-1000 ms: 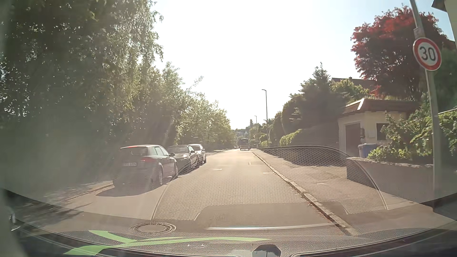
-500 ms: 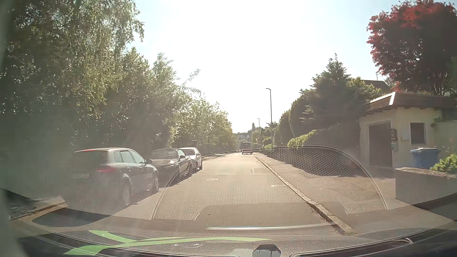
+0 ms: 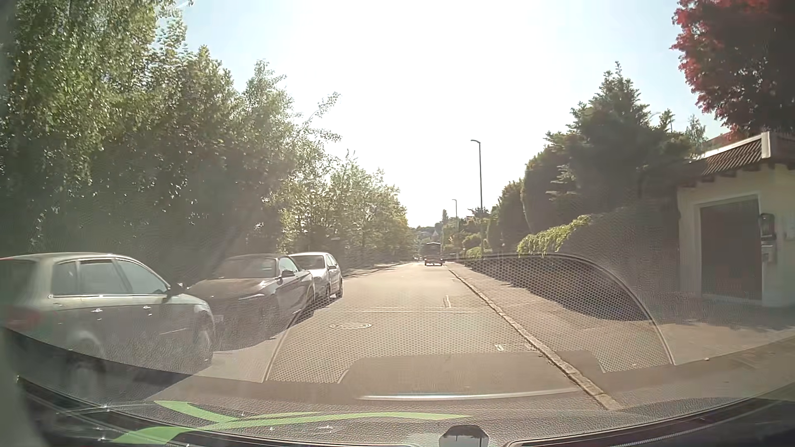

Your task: Follow the waypoints while adhering to traffic rules and regulations

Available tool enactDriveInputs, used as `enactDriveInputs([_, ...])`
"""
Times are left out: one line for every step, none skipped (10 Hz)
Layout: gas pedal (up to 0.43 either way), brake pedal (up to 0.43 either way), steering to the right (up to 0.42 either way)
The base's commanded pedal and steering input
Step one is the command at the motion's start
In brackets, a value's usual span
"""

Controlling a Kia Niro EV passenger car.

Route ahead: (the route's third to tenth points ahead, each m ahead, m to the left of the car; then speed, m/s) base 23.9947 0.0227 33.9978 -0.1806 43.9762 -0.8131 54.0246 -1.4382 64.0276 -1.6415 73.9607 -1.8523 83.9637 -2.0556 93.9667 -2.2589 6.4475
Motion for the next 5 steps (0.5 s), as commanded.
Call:
enactDriveInputs([0.059, 0.000, -0.008])
enactDriveInputs([0.059, 0.000, -0.007])
enactDriveInputs([0.059, 0.000, -0.008])
enactDriveInputs([0.059, 0.000, -0.007])
enactDriveInputs([0.059, 0.000, -0.007])
